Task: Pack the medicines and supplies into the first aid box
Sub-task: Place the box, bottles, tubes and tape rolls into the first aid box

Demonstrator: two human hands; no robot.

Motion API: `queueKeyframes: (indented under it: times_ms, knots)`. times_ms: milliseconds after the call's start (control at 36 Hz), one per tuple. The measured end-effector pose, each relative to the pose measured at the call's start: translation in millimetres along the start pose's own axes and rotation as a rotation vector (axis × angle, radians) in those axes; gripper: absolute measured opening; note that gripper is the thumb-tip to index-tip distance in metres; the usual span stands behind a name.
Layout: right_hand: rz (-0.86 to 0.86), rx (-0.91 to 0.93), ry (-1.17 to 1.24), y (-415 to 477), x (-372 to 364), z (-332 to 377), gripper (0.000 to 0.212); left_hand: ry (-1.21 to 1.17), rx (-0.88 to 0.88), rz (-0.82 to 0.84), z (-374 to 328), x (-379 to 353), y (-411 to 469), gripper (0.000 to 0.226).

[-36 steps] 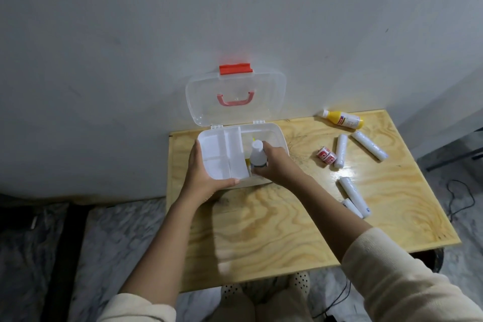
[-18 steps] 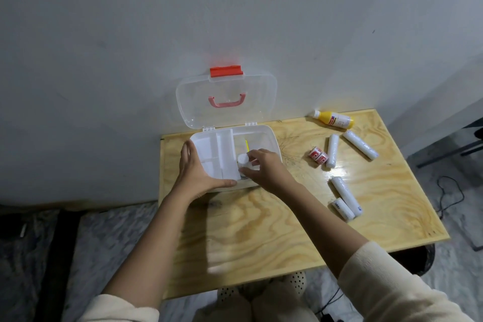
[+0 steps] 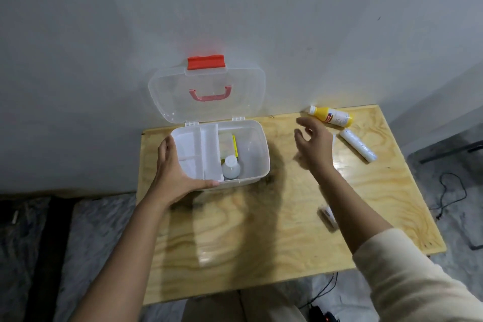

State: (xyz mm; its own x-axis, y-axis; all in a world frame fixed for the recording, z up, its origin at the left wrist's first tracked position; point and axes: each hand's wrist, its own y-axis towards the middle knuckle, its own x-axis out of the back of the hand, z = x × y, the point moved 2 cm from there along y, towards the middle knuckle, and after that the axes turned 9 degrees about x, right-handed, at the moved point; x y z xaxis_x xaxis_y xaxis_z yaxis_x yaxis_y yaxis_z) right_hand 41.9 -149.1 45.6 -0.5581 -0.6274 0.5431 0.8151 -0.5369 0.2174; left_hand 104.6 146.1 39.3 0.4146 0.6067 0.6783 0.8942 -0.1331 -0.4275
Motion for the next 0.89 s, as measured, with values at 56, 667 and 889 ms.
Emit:
queueKeyframes:
  times_ms: [56,667,889]
  knots:
    - [-0.018,-0.058,-0.089,20,5,-18,0.03,-0.004,0.012,-0.005,-1,-1,1,0.154]
    - [0.104,0.049,-0.629,53,-7,-70,0.025,-0.049,0.007,-0.034,1,-4,3,0.156]
    - [-0.061,0.001,-0.292,39,6,-40,0.018,-0.062,-0.012,-0.024,3,-3,4,0.152]
